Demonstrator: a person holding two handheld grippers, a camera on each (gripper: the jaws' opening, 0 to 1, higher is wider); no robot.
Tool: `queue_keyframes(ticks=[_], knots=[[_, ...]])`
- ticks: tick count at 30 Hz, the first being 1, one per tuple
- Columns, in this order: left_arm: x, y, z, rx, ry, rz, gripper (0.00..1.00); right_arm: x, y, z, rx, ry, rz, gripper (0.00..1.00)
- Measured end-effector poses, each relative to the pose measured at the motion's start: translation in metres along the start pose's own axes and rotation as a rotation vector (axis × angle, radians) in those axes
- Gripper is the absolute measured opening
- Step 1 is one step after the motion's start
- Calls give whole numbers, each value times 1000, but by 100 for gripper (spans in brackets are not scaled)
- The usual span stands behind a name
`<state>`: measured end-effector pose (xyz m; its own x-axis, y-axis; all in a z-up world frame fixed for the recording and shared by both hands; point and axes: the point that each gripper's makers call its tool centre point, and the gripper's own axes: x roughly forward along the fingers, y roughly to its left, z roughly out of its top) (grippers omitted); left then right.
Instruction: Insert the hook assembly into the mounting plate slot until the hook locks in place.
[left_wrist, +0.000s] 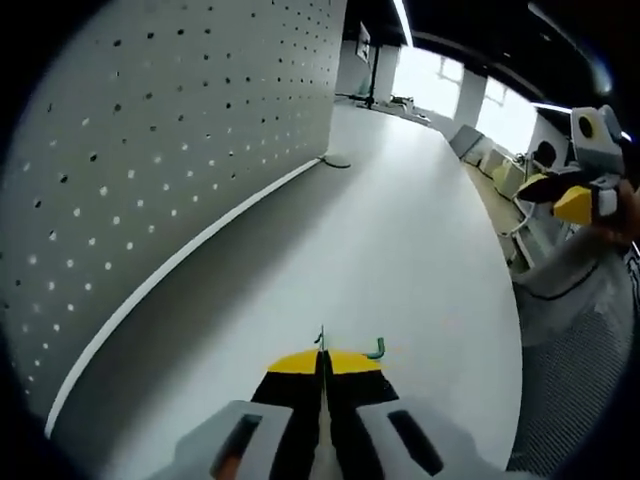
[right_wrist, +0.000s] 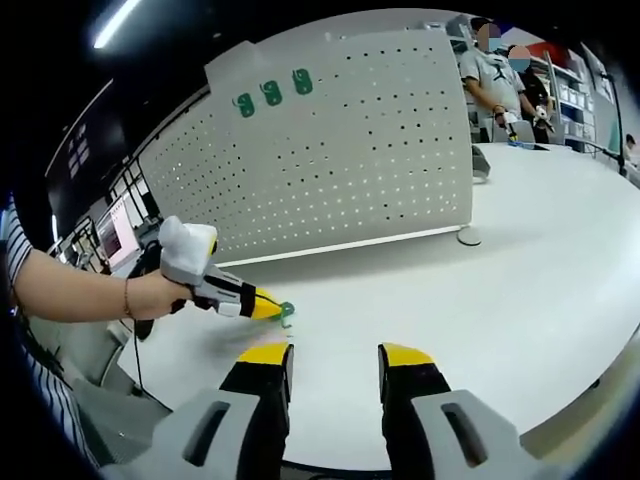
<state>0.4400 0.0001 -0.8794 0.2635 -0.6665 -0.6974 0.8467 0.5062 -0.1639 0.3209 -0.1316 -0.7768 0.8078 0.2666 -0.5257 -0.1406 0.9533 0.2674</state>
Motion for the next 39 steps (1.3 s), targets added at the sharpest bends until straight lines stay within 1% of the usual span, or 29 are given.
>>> queue_keyframes(ticks=[2, 5, 8, 12, 13, 15, 18, 19, 21, 25, 29, 31, 36, 39], knots=[[0, 1, 0, 23, 2, 13, 1, 0, 0, 0, 2, -1, -1, 31], [0, 1, 0, 30, 3, 22, 1, 0, -1, 0, 4, -2, -3, 31], [-1, 1, 0, 10, 4, 27, 1, 0, -2, 1, 4, -3, -4, 31], [-6, 6, -1, 6, 3, 44, 1, 0, -2, 1, 1, -3, -5, 31], [-8, 8, 2, 7, -9, 51, 1, 0, -2, 1, 1, -4, -5, 31], [-16, 12, 13, 6, -54, 74, 1, 0, -1, 2, 3, -9, -3, 31], [-26, 18, 28, -29, -103, 90, 1, -1, 0, 3, 8, -16, 4, 30], [-29, 18, 31, -32, -112, 85, 1, -1, -1, 3, 7, -15, 3, 30], [-35, 16, 41, -67, -150, 73, 1, -1, 0, 3, 12, -17, 5, 30], [-52, 10, 63, -60, -185, 87, 1, -2, 1, 4, 9, -21, 10, 30], [-64, 1, 80, -48, -207, 88, 1, -2, 3, 4, 3, -24, 13, 30], [-70, 1, 85, -36, -214, 96, 1, -2, 3, 4, 2, -25, 14, 30], [-86, -7, 95, -49, -240, 88, 1, -2, 4, 5, -7, -21, 20, 30], [-98, -14, 102, -27, -253, 83, 1, -1, 7, 4, -16, -12, 31, 30]])
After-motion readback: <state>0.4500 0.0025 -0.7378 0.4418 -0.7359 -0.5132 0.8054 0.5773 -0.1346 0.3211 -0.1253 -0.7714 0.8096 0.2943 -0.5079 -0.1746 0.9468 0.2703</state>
